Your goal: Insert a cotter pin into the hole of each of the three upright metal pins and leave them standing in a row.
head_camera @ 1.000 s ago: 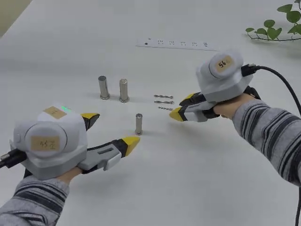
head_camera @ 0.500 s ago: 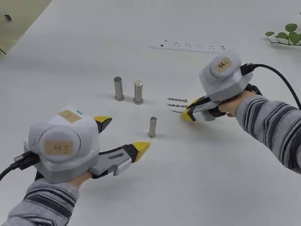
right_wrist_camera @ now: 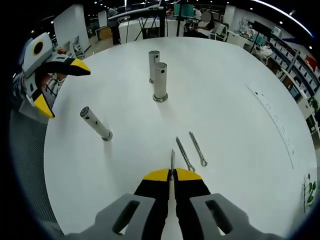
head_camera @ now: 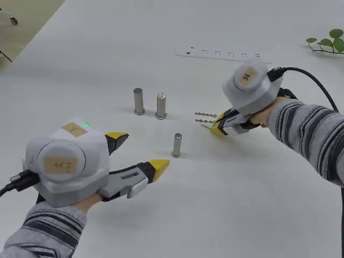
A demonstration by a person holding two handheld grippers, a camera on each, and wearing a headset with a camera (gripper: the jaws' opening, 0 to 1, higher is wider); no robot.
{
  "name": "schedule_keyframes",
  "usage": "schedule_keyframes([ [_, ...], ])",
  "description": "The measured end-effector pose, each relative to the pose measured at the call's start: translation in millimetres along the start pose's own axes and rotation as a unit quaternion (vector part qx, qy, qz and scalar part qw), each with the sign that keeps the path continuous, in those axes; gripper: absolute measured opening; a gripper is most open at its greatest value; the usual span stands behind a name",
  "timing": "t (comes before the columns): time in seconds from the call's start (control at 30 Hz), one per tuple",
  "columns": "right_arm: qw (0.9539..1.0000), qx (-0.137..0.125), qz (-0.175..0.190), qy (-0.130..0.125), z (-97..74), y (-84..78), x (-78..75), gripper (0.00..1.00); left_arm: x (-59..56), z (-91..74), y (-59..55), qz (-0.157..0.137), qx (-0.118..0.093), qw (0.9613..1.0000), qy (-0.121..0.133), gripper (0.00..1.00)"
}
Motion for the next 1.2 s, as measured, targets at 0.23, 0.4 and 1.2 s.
schedule_keyframes([
  [0.23,0.9999,-0.013,-0.009,0.005,-1.6,0.5,4.7,0.00,-3.0,-2.1,1.0,-0.004,0.004,1.0000,-0.006,0.56],
  [0.4,0.9992,-0.032,-0.024,-0.009,-8.4,5.2,9.1,0.00,-8.9,-3.4,3.2,0.004,0.009,0.9998,-0.016,0.56],
  [1.2,0.9818,-0.076,-0.174,-0.004,-32.1,34.2,76.8,0.00,-50.8,-8.1,18.0,-0.022,0.003,0.9965,-0.081,0.34],
])
Point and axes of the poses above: the centre of the closed fingertips' face, and the gripper's own axes: z roughly forward along the fingers, x roughly to its left, y roughly out of its top, the point moved 1 cm from there along -z, roughly backward along the fingers, and after that the axes turned 14 degrees about y, right-handed, at the moved point
